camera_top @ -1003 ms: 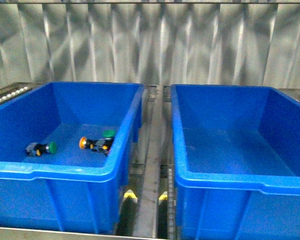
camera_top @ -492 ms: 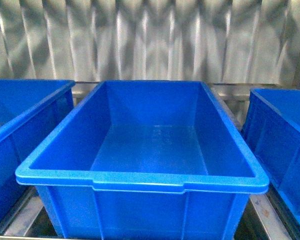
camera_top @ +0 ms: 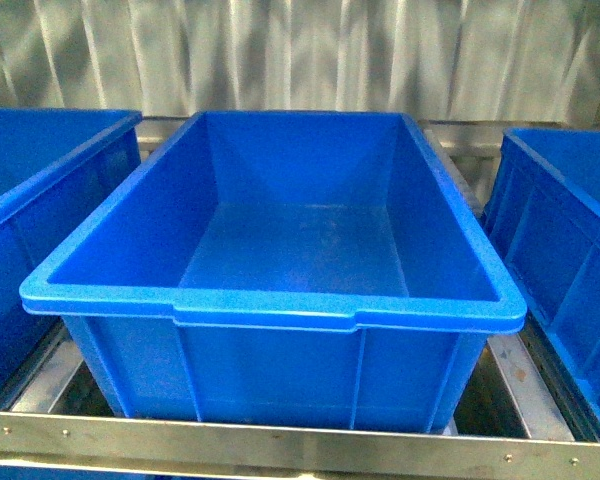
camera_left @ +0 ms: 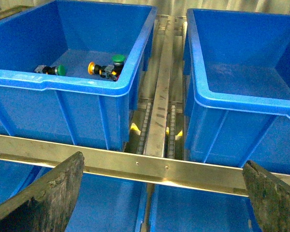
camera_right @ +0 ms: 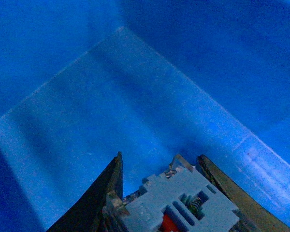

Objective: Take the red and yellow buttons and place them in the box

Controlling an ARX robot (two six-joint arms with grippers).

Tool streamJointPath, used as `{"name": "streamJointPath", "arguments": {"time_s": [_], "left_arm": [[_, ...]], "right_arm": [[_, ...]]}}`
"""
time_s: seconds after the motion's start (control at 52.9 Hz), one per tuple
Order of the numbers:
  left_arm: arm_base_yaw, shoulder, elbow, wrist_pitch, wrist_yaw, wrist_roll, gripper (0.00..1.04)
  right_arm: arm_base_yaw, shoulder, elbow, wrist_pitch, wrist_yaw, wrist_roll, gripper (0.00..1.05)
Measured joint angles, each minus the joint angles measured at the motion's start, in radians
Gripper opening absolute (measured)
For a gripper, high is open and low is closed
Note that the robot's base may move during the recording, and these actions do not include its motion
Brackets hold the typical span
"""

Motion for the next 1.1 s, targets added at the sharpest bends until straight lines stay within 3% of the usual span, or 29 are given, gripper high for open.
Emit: {"name": "streamJointPath", "arguments": {"time_s": [0.114, 0.549, 0.757, 0.908, 1.097], "left_arm": [[0.0, 0.0, 0.0, 0.0, 0.0, 0.0, 0.97], [0.0, 0.0, 0.0, 0.0, 0.0, 0.0, 0.97], [0.0, 0.0, 0.0, 0.0, 0.0, 0.0, 0.97], [0.0, 0.0, 0.0, 0.0, 0.0, 0.0, 0.97], [0.0, 0.0, 0.0, 0.0, 0.0, 0.0, 0.97]], "right_arm": [[-0.003, 0.163, 0.194, -0.139, 0.046, -0.084, 0.39], [-0.007, 0.374, 0.479, -0.36, 0.066, -0.182, 0.39], [-0.006, 0.378, 0.491, -0.36, 0.073, -0.184, 0.68], [-0.009, 0.338, 0.427, -0.315, 0.057, -0.133, 0.98], [-0.01, 0.176, 0.28, -0.254, 0.012, -0.143, 0.98]]}}
